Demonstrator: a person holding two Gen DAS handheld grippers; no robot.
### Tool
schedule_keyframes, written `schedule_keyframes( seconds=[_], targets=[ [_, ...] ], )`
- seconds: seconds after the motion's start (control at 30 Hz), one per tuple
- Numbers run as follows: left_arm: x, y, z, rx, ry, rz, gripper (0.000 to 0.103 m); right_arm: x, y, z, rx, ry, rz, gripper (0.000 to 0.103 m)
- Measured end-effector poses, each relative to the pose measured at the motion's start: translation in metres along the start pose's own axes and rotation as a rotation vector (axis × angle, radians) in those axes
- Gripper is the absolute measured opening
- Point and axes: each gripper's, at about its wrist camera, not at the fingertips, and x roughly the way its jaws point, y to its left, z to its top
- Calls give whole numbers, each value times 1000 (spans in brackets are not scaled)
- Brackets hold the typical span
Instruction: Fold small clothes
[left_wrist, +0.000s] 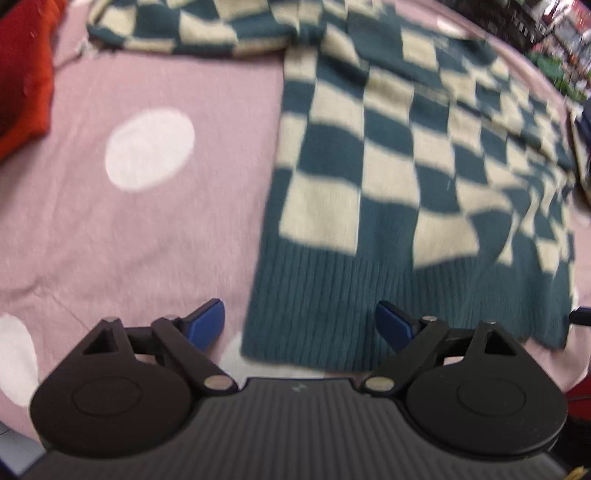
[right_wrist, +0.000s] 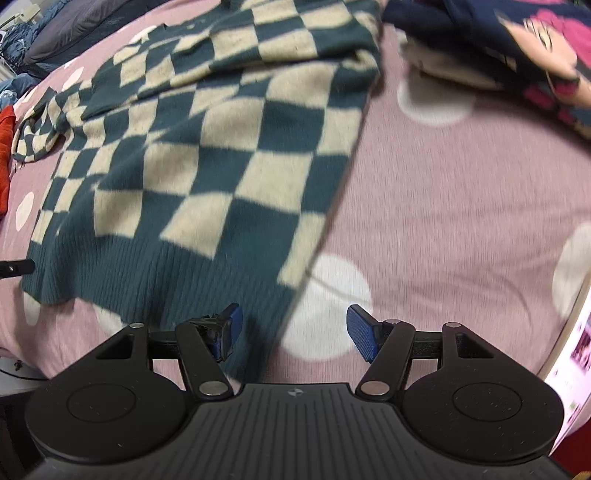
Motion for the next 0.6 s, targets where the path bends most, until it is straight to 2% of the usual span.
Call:
schedule_keyframes(
  seconds=[0.1, 0.2, 0.27, 0.3, 0.33, 0.4, 0.47, 0.53, 0.6],
  targets=[
    [2, -5, -5, -6, -32, 38, 84, 6, -2, -5, 26, 30, 24, 102],
    [1, -13, -8, 7, -45, 53, 70, 13, 5, -7, 17, 61, 85, 102],
    [-1, -20, -9, 39, -44, 84, 53, 18, 12, -8, -19, 67, 79, 103],
    [-2, -22, -9, 53, -44, 93, 48, 18, 17, -8, -34, 66, 73, 103],
    [-3, -23, -8, 62, -46, 86, 33, 19, 21, -8, -52, 68, 71, 103],
    [-5, -25, -6, 67, -38, 65, 18, 18, 28, -10, -102, 48, 43, 102],
    [-6, -27, -5, 67, -36, 68, 14, 15, 32, -12, -145, 20, 15, 10],
    [-6, -29, -3, 79, -32, 66, 12, 10, 26, -11, -111, 16, 66, 8],
    [-10, -29, -2, 90, -31, 57, 11, 1, 21, -14, -112, 12, 61, 8]
  ],
)
